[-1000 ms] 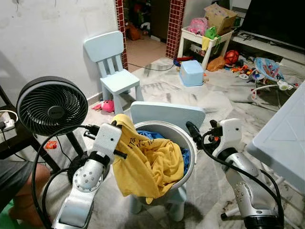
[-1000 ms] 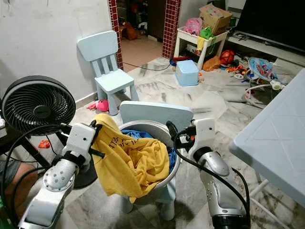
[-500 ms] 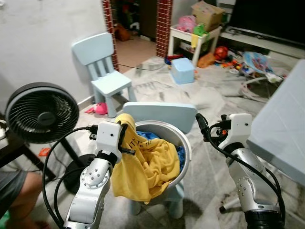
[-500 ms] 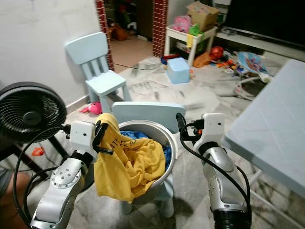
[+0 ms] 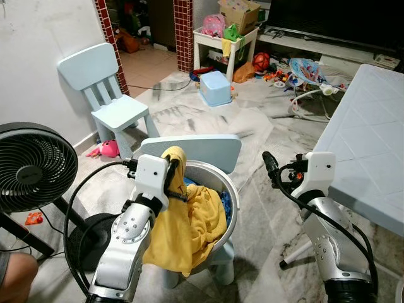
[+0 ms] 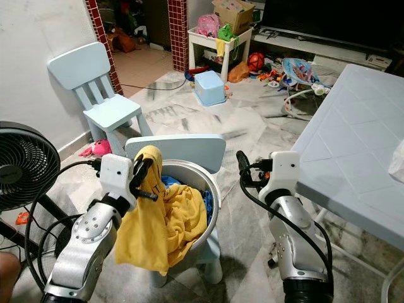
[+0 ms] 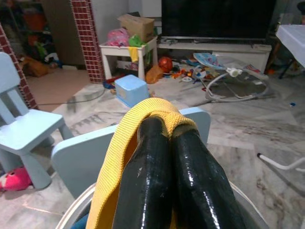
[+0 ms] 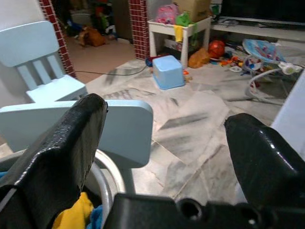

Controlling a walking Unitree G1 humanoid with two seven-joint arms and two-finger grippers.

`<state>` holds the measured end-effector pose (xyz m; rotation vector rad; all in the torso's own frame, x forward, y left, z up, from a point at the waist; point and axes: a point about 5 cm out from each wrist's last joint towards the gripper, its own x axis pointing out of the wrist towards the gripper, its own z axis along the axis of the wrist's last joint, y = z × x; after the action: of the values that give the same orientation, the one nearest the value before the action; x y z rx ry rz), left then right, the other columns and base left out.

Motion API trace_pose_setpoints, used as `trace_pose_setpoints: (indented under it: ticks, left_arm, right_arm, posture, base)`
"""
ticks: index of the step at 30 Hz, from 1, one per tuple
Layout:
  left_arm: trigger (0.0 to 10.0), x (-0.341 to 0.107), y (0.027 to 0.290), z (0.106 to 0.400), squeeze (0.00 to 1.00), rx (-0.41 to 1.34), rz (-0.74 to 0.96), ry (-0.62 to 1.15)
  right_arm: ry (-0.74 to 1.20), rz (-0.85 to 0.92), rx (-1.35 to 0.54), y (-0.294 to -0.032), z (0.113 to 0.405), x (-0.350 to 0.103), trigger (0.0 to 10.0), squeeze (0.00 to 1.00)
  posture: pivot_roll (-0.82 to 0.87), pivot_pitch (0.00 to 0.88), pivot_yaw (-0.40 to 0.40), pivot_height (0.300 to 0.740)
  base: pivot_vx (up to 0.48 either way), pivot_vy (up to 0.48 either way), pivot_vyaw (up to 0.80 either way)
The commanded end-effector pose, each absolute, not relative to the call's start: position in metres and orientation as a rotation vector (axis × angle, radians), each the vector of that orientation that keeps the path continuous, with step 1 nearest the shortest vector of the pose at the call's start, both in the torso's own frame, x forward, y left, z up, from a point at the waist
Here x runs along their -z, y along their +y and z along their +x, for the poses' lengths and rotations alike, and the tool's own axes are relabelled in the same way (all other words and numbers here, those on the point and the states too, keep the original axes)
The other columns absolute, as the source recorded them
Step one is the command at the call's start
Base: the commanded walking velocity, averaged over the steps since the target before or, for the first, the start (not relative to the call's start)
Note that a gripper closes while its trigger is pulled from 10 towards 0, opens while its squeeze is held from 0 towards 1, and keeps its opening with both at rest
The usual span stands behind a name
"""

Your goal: Hang hanger

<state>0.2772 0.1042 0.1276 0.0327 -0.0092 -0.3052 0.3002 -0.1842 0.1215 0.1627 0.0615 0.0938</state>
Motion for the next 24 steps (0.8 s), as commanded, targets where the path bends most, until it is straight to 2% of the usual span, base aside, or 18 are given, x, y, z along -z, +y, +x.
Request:
trace_pose_setpoints:
  ticks: [1, 7, 10, 24]
  left_arm:
    - [10.0, -0.133, 0.1009, 0.2772, 0.0, 0.327, 0.029, -0.026]
    - [10.0, -0.1321, 0.099, 0.2779, 0.0, 0.343, 0.026, -0.021]
    - [10.0, -0.1321, 0.0983, 0.2782, 0.0, 0.347, 0.025, -0.022]
    - [10.0, -0.1297, 0.0966, 0.2772, 0.0, 0.349, 0.009, -0.012]
  right_arm:
    - [0.044, 0.164, -0.085, -0.1851, 0.3009, -0.1249, 10.0, 0.0]
    - [0.041, 0.156, -0.071, -0.187, 0.3018, -0.125, 10.0, 0.0]
    - [0.041, 0.157, -0.07, -0.187, 0.302, -0.1251, 10.0, 0.0]
    - [0.04, 0.145, -0.076, -0.1871, 0.3032, -0.1252, 10.0, 0.0]
  posture:
    - [-0.1, 0.0, 0.029, 0.74]
    - [-0.1, 0.0, 0.032, 0.74]
    - [-0.1, 0.0, 0.032, 0.74]
    - [-0.11, 0.0, 0.027, 0.74]
  base:
    - [0.0, 0.0, -0.8]
    - [0.0, 0.0, -0.8]
    - [0.0, -0.285, -0.8]
    - [0.0, -0.423, 0.0]
